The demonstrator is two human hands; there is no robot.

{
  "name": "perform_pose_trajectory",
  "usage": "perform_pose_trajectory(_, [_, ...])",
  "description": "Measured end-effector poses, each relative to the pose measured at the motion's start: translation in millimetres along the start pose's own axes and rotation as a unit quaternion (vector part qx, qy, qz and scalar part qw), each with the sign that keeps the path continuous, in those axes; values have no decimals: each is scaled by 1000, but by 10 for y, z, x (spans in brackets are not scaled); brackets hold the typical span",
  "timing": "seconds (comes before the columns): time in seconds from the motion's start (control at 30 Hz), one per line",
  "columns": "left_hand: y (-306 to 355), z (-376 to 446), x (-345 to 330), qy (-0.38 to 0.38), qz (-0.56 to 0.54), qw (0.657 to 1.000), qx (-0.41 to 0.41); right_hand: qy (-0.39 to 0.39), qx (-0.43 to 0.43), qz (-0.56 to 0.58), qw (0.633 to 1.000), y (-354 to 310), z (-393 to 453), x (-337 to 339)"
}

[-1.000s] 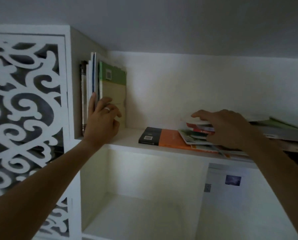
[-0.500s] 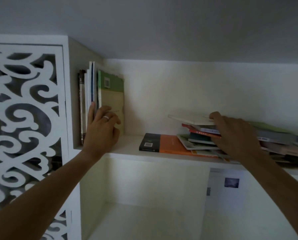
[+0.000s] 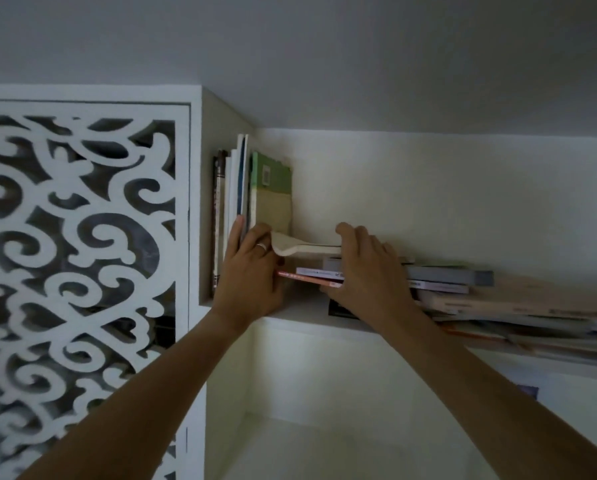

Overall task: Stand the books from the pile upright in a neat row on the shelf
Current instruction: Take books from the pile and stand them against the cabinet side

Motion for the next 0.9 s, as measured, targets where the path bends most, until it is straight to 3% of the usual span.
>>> perform_pose_trajectory(0.1, [-27,-10,-26,-39,30,999,2,-65,21,-82,994,367,-178,79])
perform_pose_trajectory(0.23, [-37,-10,-63,-42,35,999,5,-168,-36,-110,979,610,-278,198])
perform_pose_trajectory(0.33, [-21,-8,-64,5,20,1000,11,-127,-18,-140,982,588,-268,259])
perform_pose_trajectory(0.43, [-7,-17,-42,44,-19,998,32,-71,-65,-114,989,617,-177,337])
perform_pose_trajectory(0.57, [23,-7,-24,61,-54,996,41,12,-174,32,984,666,111,504])
perform_pose_trajectory(0.67, [6,-7,-31,71,-71,994,41,73,-256,194,944,600,239,485])
perform_pose_trajectory(0.9, [-22,-10,-65,64,-115,990,54,43,-283,225,931,-182,267,115])
Point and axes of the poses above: each hand's wrist, its own z-axis towards the middle knuckle, its own x-axis out of the back of the hand, y = z × x, the point moved 2 cm from there along z, towards the middle knuckle, and after that the axes turned 2 degrees about -x, right-handed, at the moved point
